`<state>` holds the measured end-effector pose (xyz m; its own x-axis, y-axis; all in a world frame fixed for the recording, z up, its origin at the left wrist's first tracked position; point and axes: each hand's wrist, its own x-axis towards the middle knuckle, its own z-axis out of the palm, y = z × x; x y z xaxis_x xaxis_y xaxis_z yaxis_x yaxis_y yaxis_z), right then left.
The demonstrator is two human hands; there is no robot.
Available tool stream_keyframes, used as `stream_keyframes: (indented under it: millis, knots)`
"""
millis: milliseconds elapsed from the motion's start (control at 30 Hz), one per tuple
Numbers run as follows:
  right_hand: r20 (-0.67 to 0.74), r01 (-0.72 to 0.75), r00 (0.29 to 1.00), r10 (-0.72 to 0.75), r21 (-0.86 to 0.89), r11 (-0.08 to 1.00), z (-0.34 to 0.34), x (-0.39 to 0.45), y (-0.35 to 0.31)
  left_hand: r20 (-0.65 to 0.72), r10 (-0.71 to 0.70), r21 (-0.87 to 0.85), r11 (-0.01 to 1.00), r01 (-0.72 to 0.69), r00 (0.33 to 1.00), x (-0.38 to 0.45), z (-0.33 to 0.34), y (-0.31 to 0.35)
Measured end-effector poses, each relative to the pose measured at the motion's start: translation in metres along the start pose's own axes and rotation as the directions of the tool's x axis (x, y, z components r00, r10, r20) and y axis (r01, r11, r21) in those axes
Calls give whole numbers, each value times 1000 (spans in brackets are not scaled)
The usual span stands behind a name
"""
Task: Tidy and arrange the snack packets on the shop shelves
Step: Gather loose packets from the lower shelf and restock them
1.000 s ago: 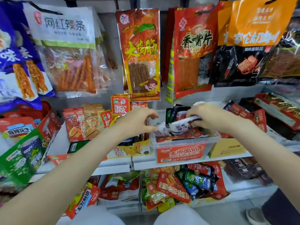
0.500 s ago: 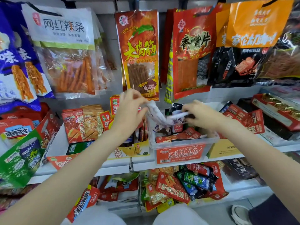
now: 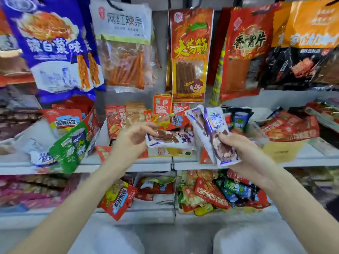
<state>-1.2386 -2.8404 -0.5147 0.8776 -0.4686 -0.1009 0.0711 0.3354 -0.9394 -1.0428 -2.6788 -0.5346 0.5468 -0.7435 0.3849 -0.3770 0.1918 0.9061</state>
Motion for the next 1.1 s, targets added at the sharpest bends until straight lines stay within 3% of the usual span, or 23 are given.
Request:
stream_keyframes:
  millis: [100,200,300,367,400,500,600,633,667,733,767,833,900,967,1033,1100]
  knots:
    - [70,-41,997,44,-47,998,17,5,48,91,-157,-55,985,163,983,-31,-14,-31]
    - [125,-172,975,182,-87,981,26,12,100,131,-332,-320,878,357,934,-57,-13,-66]
    - [34,-195,980,197,-61,979,37,19,145,139,-491,-623,632,461,860,-78,-15,-108]
    - [-114,-190,977,181,-74,979,39,25,172,263,-578,-730,405,551,772,-95,-15,-124]
    - [-164,-196,971,175,-121,973,39,26,187,303,-613,-684,393,615,729,-103,-11,-131]
    - [-163,-264,961,223,-313,912,39,21,226,284,-723,-380,518,766,629,-126,8,-141]
    - [-170,-381,923,345,-277,882,39,15,243,282,-771,-308,492,815,572,-134,18,-156]
    - [-191,-406,912,364,-280,870,36,15,245,265,-780,-220,524,823,567,-134,19,-160]
    - [-216,-422,903,372,-278,863,31,14,248,221,-774,-39,600,799,593,-133,18,-166]
    - [-300,-424,891,342,-277,862,20,15,250,145,-676,401,707,582,722,-129,16,-183]
    - [-343,-423,882,323,-276,863,15,15,250,146,-621,590,679,436,770,-127,12,-192]
    - [-409,-419,865,290,-272,866,6,14,250,208,-561,811,557,180,802,-124,8,-216]
    - [-431,-429,854,292,-266,863,-3,12,252,267,-580,905,424,6,769,-125,7,-240]
    - [-422,-443,854,303,-286,849,-8,10,255,257,-637,950,303,-71,727,-125,7,-258]
    - [-426,-446,855,297,-310,839,-13,11,257,256,-629,961,250,-122,734,-125,7,-267]
    - [-433,-452,850,298,-313,835,-15,11,260,302,-584,949,258,-180,754,-128,9,-267]
